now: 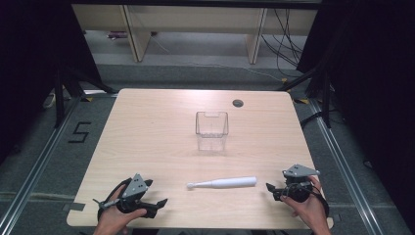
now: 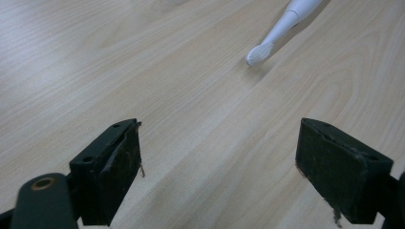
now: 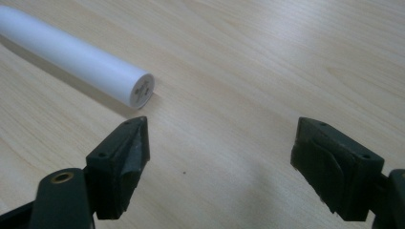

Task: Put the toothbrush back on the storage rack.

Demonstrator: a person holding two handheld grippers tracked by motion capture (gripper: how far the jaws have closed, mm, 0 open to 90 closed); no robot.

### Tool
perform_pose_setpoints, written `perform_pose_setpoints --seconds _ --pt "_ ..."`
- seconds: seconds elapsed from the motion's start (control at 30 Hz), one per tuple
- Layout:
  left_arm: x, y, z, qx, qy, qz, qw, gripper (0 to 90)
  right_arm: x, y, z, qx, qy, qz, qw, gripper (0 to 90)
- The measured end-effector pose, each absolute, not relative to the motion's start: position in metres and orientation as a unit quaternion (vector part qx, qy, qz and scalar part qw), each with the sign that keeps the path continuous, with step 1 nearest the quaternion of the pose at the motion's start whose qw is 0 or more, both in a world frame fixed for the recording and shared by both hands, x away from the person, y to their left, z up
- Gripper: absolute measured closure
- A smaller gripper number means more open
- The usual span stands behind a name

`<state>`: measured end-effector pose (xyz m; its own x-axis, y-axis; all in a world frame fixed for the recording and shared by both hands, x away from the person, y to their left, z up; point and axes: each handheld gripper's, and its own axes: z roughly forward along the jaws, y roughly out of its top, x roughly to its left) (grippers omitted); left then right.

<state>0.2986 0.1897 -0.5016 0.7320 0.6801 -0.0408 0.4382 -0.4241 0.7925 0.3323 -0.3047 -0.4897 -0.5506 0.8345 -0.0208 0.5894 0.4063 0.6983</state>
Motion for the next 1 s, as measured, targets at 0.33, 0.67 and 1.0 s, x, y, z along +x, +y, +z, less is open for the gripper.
perform_pose_setpoints --seconds 0.33,0.67,1.0 --pt "0.299 0.190 -0.503 0.828 0.337 0.144 0.425 15.0 0.334 -0.301 -0.483 0.411 0.832 0.318 0.195 24.4" --pt "0.300 0.191 -0.502 0.833 0.333 0.144 0.418 15.0 0.336 -0.284 -0.464 0.364 0.859 0.306 0.190 28.1" --pt "0.300 0.191 -0.503 0.830 0.337 0.142 0.422 15.0 0.347 -0.251 -0.453 0.294 0.891 0.295 0.180 33.7"
